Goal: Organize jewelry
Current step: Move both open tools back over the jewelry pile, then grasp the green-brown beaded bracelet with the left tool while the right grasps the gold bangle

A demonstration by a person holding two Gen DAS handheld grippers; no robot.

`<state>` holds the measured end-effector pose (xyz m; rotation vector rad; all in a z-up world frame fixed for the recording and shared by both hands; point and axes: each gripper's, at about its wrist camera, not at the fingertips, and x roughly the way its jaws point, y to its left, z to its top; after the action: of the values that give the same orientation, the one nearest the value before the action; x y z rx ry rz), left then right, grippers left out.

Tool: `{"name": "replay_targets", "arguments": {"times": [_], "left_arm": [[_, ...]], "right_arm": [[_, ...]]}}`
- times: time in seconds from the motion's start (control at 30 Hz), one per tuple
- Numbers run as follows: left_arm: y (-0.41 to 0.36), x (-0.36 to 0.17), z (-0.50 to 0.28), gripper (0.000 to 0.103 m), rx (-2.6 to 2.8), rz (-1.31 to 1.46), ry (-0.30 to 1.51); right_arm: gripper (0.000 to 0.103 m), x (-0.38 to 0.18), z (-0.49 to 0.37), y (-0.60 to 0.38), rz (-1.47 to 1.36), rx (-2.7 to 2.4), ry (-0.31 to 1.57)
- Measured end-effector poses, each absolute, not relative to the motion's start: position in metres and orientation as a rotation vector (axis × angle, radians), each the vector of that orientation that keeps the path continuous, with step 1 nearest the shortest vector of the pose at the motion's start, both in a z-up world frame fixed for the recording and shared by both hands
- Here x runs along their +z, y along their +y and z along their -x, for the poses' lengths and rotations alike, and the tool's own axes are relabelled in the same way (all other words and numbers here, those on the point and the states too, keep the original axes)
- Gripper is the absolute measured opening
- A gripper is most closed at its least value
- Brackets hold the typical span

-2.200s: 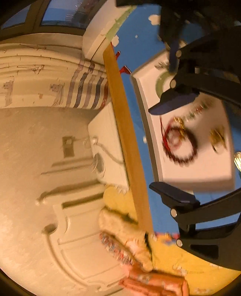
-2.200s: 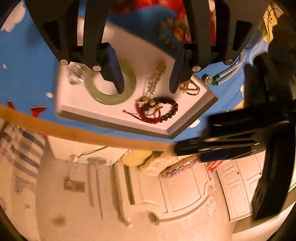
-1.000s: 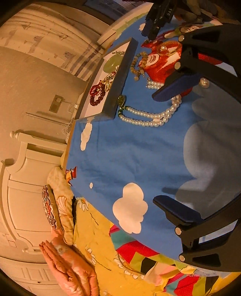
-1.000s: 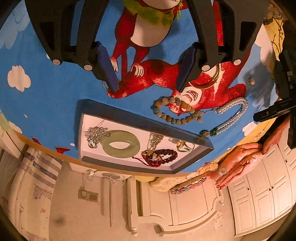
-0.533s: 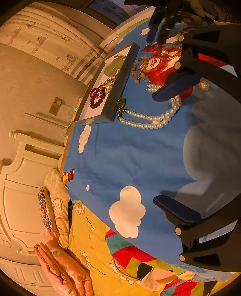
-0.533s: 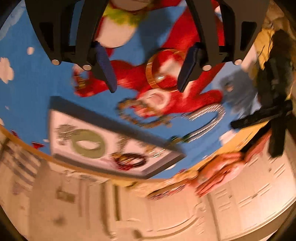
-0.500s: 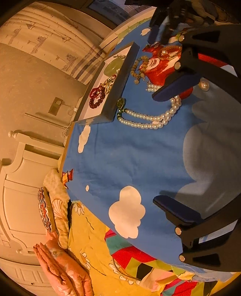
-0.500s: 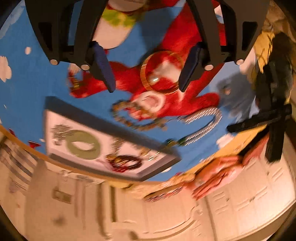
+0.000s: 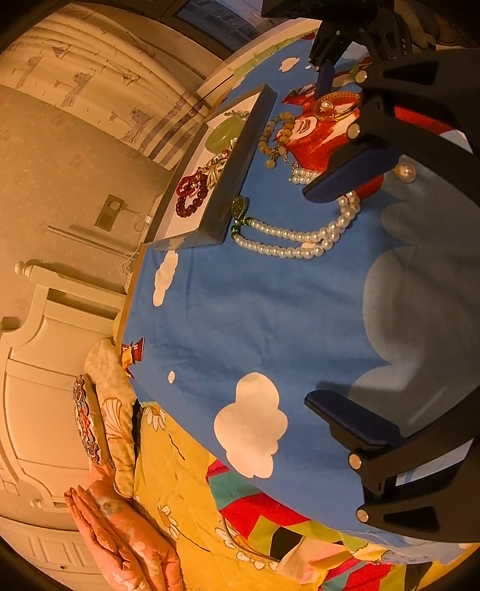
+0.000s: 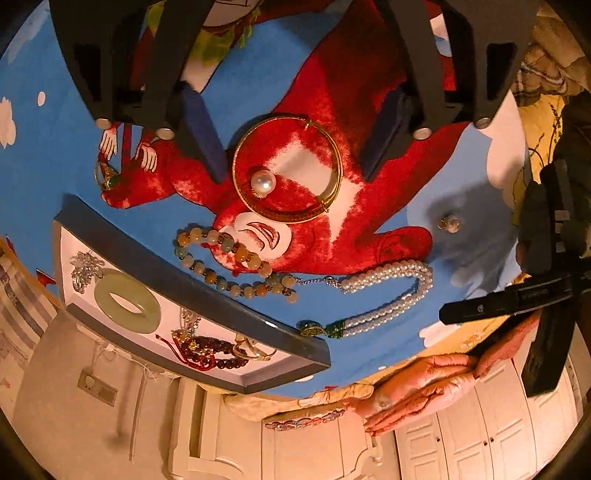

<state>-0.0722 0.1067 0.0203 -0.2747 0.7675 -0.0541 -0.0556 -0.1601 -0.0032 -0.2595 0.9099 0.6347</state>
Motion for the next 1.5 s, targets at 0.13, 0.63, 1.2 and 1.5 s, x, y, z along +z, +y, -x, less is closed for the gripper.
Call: {"name": "replay_targets", "arguments": {"times": [0.13,0.63,1.2,1.5], "left_arm": [[0.106,0.019,0.071,0.100,-0.050,0.270,0.774],[0.024,0.042,0.052,0.100,-0.153,0.045,0.783],[-0.113,0.009,-0.036,0.100,-0.350,-0.211,0.936],[-0.120,0.011,-0.034,0.026,-0.420,-0.236,0.902]], "right_arm": [[0.058,-0.001,0.055,-0.163,0.251,0.640,0.902],[0.058,0.016,0.066,-0.211,0.150,0.568,0.816],[0.058,0.015,0.084,-0.268,0.022,0.527,0.784],[0.058,0.015,0.084,-0.273,-0.016,0.551,0.769]]}}
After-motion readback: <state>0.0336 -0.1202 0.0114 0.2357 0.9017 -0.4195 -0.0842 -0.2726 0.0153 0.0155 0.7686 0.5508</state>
